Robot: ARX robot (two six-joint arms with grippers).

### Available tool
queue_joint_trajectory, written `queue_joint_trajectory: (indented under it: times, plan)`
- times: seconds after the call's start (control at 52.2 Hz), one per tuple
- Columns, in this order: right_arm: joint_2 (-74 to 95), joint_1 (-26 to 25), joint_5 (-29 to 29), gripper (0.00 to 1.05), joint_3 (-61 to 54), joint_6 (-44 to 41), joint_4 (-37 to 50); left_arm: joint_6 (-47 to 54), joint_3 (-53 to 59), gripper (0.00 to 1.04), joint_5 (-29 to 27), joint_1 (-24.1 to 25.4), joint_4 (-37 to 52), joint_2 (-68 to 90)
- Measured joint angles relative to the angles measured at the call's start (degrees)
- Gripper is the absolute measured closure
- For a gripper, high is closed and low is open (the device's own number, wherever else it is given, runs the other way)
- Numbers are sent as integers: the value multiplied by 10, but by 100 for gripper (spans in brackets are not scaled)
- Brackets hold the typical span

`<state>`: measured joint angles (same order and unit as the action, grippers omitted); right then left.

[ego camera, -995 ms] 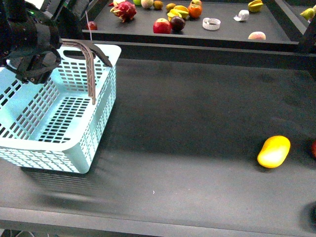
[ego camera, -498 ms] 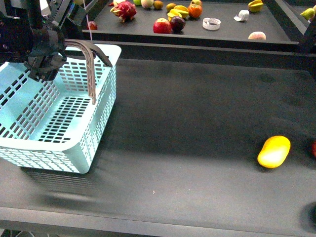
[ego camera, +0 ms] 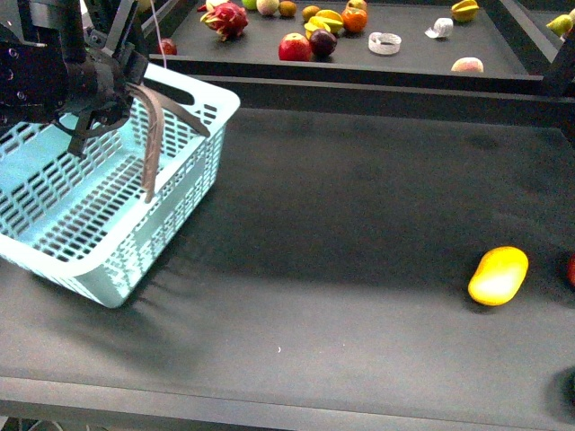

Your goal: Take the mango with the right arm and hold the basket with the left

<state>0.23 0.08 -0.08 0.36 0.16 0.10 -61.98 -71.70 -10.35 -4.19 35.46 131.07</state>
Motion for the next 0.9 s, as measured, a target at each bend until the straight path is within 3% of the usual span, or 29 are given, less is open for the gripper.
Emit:
queue_joint_trajectory:
  times: [0.421,0.9]
  plan:
    - [0,0,0,8,0,0,0,60,151,99,27,-9,54,-138]
    - [0,0,0,8,0,0,0,287,355,99,145,-75,180,-318]
